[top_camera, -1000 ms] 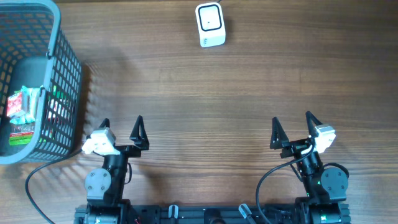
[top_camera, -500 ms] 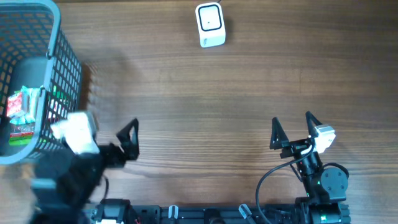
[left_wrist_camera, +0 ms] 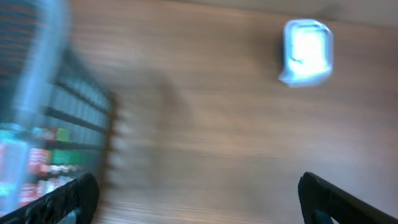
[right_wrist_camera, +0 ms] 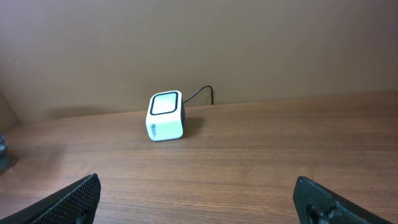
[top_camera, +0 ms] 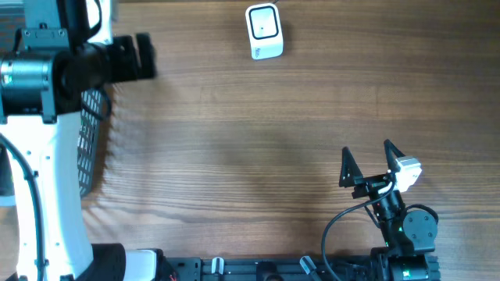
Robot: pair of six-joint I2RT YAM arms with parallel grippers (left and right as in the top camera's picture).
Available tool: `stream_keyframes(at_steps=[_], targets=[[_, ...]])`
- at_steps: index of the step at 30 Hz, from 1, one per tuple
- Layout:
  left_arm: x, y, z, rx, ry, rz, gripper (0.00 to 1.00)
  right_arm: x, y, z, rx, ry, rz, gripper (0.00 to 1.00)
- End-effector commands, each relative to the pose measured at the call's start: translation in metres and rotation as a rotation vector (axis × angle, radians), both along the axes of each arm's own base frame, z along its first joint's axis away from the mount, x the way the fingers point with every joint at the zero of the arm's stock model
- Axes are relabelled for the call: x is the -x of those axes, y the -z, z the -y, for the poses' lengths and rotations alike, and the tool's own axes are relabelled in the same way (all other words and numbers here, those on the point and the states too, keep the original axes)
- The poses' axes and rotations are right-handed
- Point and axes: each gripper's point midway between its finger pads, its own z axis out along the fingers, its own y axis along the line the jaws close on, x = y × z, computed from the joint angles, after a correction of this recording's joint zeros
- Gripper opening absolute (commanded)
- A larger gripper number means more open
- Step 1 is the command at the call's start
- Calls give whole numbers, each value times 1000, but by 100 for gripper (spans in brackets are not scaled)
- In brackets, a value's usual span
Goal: Scan the item barcode
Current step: 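Reach the left gripper into the basket and grasp the green-lid jar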
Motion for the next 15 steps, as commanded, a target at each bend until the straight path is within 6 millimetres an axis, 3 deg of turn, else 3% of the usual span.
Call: stream_keyframes(at_steps=[1,6,10,13,15], targets=[[9,-36,-98,-232,-329,105,100,0,-2,1,-7,1,6,100],[33,-30,-193,-292,-554,55,100,0,-1,1,-7,1,6,100],[42,8,-248,-215,-640,-46,100,0,-2,1,-8,1,6,100],[31,59,-254,-73,-494,-162,100,0,-2,1,-7,1,6,100],[33,93,-259,10,-486,-259,100,0,-2,1,-7,1,6,100]])
